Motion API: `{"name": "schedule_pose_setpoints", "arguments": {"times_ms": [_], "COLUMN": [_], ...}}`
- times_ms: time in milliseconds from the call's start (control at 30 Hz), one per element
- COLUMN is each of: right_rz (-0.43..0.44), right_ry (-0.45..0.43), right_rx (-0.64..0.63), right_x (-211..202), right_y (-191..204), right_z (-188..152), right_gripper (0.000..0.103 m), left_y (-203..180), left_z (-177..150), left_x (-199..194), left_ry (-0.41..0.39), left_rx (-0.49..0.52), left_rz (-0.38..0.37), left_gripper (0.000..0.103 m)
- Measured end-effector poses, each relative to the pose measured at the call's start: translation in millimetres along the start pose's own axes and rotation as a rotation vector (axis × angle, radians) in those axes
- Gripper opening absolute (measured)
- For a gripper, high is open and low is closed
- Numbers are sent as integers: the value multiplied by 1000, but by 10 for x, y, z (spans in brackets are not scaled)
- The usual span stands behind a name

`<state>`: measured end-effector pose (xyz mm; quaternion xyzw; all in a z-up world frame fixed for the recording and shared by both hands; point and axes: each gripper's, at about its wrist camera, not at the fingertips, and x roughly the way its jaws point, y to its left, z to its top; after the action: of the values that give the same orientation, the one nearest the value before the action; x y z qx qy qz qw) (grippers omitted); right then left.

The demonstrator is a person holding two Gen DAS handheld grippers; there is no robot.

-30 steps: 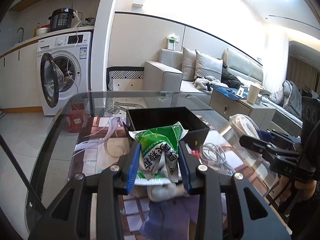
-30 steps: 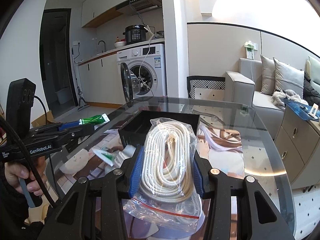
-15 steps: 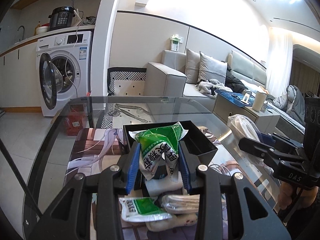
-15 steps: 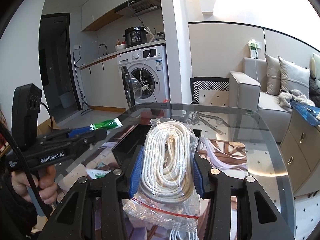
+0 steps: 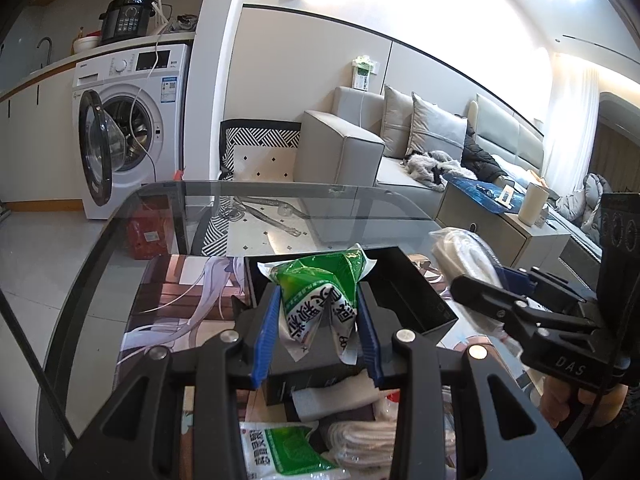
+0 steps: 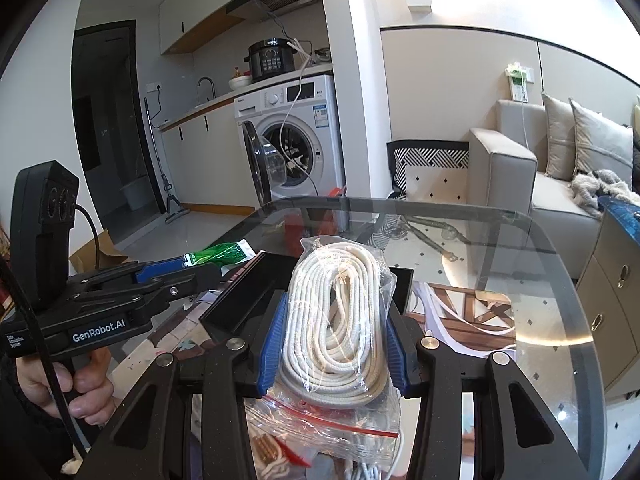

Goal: Organize soft objects
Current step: 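Lift and carry the sachet and rope bag over the black box with both tools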

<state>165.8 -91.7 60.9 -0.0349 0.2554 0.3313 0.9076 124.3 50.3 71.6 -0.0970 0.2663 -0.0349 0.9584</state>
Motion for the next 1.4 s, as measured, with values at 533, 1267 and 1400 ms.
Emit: {"name": "schedule_pose_setpoints", "arguments": {"times_ms": [533,1267,1400], "right_rz": [24,-21,-32], "right_ry": [56,146,155], "right_rx": [-14,-82,-80], "right_x": [589,957,931], "right_y": [-31,-95,-90], "right_z": [50,-63,-84], "right_gripper": [44,44,44], "left_y": [59,-26,-32], "left_z": [32,-77,-99], "left_x": [428,677,648], "left_ry": [65,143,150], "left_rx": [-49,65,89], "left_rz": [17,49,52], "left_gripper": [36,36,36]}}
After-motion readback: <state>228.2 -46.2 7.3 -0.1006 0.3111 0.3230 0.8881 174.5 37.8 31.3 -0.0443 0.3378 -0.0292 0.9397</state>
